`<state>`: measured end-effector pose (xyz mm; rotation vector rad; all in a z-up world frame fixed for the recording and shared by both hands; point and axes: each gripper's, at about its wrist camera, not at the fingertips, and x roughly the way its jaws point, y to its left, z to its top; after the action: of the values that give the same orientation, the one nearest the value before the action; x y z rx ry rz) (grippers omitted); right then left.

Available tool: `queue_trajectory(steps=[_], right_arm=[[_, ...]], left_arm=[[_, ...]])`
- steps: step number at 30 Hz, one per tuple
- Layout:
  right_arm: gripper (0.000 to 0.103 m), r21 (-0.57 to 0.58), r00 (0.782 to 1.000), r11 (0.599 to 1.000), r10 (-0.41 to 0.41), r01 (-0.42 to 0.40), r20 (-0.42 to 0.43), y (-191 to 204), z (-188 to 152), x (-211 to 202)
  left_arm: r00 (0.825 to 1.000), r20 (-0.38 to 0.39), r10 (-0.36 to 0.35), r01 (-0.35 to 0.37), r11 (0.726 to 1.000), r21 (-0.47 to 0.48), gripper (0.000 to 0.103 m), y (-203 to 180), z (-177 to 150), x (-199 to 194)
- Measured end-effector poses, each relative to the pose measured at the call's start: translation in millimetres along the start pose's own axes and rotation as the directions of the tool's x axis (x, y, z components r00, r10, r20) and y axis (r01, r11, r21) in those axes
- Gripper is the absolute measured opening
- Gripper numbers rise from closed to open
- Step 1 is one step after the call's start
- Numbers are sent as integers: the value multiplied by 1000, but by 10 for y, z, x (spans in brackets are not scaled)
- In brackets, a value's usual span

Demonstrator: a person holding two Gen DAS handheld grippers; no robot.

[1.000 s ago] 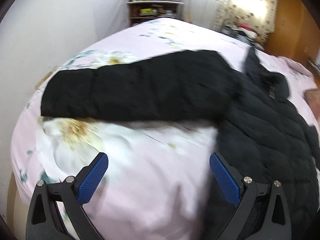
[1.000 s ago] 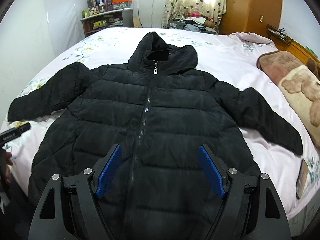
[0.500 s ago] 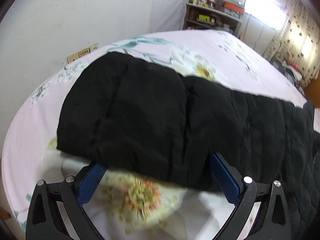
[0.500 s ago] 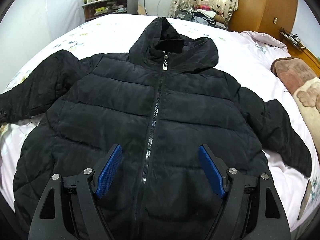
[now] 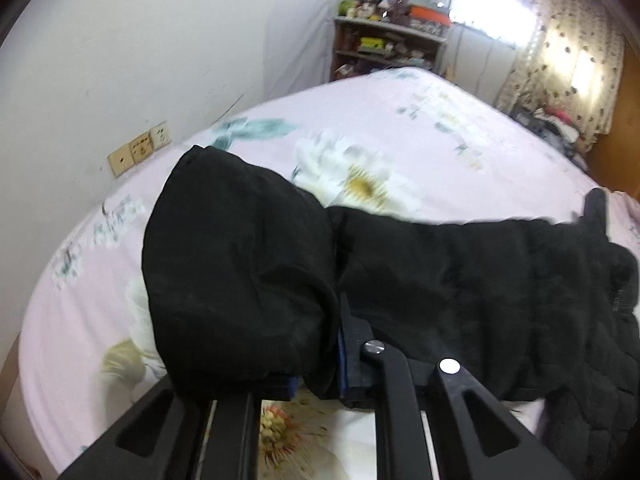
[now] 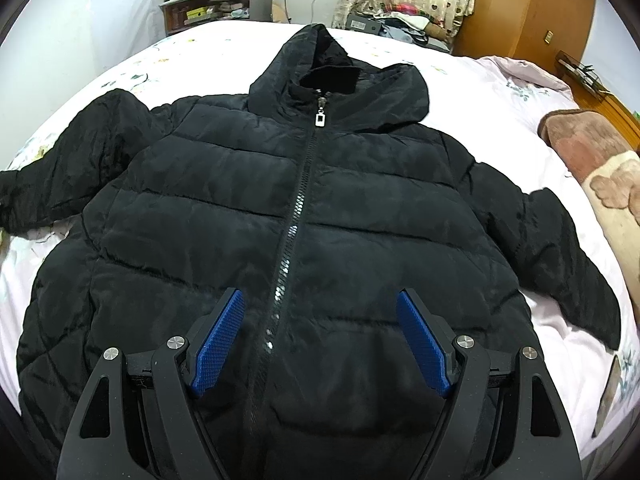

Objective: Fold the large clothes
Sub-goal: 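Lift the sleeve with the left tool and fold it across the jacket body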

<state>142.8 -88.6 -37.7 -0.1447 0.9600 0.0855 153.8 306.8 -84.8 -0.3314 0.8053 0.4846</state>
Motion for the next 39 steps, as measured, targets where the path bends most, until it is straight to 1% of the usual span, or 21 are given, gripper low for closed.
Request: queue_trajectory(steps=[4,6,8,10,12,14,17,20,22,23,26,27,29,32,34,36,37,38,39], right_arm=[[79,20,1000,1000,-3,3,15,-104,-101,-154],[78,34,1000,999,-7,6,19,-168,-152,-229],[78,43,1000,999,-8,7,23,-231,-200,-299],[78,58,999,998,-11,10,31,-306,-249,-371],[78,70,999,997,-15,12,39,-377,-297,-441],[78,88,999,996,-22,18,48,-476,-342,-507],[78,122,999,992,-13,7,47,-630,-389,-545],[78,174,999,985,4,-12,44,-815,-427,-533],[78,196,999,980,23,-31,44,-905,-454,-505],[78,205,998,978,32,-40,45,-944,-460,-484],[78,231,998,971,51,-56,29,-1074,-509,-401],[78,241,998,969,52,-55,21,-1123,-527,-366],[78,260,998,964,59,-61,14,-1222,-561,-315],[78,289,999,956,46,-44,-1,-1374,-620,-243],[78,309,999,950,44,-38,-13,-1465,-642,-191],[78,326,999,945,40,-30,-25,-1542,-664,-138],[78,332,999,943,38,-26,-29,-1568,-668,-121],[78,337,999,941,36,-23,-32,-1588,-675,-109],[78,342,999,939,35,-22,-32,-1608,-671,-95]], left_arm=[[994,52,-92,90,995,29,12,-179,147,-446],[985,77,-157,153,987,50,12,-321,245,-691],[968,96,-232,225,971,78,12,-515,337,-929],[950,112,-290,277,953,120,12,-725,386,-1149],[928,120,-353,331,928,174,12,-981,418,-1357],[904,106,-413,384,897,220,12,-1250,412,-1506],[864,60,-499,468,842,269,11,-1686,411,-1611],[820,-2,-573,546,780,306,11,-2187,318,-1629],[792,-45,-609,588,742,322,11,-2515,239,-1597],[775,-72,-628,613,719,329,11,-2715,160,-1563],[734,-151,-662,670,666,328,11,-3158,-43,-1393],[724,-178,-667,682,653,330,11,-3313,-136,-1317],[702,-238,-671,709,628,321,11,-3618,-319,-1143],[672,-315,-670,740,593,318,11,-3962,-619,-938],[657,-366,-659,754,581,308,11,-4120,-796,-826],[652,-414,-636,756,587,290,16,-4268,-928,-720],[639,-439,-632,765,583,274,22,-4312,-988,-676],[623,-464,-629,774,582,250,32,-4336,-1020,-630],[607,-485,-630,782,583,222,38,-4317,-1020,-597]])
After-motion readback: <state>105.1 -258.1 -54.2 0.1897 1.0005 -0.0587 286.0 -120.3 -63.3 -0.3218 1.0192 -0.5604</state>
